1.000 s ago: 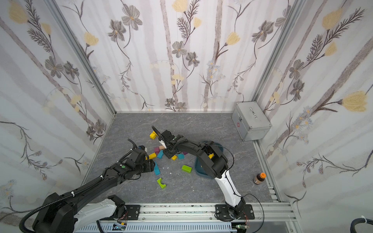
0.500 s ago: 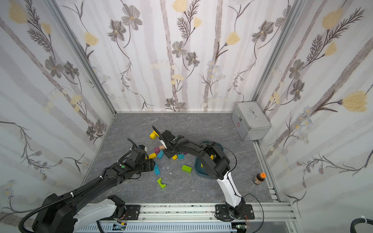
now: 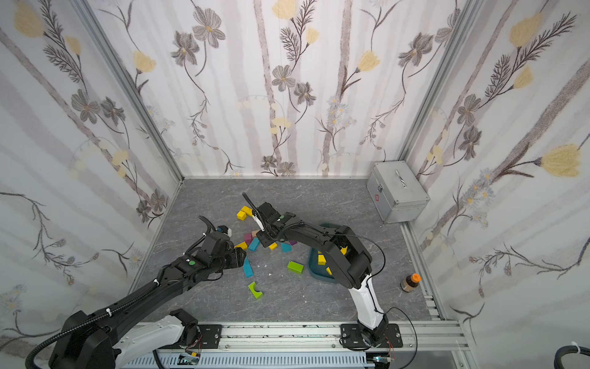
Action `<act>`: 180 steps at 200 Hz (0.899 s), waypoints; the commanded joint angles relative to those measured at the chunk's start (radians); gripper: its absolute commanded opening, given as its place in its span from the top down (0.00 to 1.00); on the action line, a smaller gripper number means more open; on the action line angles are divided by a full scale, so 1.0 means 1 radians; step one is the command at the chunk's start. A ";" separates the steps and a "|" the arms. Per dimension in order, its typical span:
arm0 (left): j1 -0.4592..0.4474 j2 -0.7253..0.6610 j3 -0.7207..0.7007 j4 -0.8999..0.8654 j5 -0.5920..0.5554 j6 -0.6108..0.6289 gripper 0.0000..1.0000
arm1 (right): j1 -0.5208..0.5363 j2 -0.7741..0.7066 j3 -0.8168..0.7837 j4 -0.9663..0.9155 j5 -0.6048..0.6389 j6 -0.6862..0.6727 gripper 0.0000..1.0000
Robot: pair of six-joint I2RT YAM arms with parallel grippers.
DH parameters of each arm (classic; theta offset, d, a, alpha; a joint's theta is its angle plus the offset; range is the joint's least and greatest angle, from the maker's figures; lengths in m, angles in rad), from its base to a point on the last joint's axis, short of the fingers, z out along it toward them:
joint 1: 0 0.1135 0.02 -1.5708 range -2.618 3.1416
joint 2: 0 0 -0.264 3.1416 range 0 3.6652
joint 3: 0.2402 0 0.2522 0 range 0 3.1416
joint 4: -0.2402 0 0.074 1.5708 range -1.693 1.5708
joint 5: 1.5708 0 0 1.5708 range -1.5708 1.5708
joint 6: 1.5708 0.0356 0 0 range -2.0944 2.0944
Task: Pick out the yellow building blocks
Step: Pick up the building block from the center of the board.
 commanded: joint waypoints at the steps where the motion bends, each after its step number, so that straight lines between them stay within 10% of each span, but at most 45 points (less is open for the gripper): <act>1: 0.001 0.007 0.020 0.023 -0.020 -0.015 0.35 | 0.005 -0.035 -0.015 0.094 -0.060 0.057 0.72; 180: 0.000 0.144 0.116 0.098 0.074 -0.063 0.35 | -0.008 -0.213 -0.204 0.174 -0.018 0.126 0.73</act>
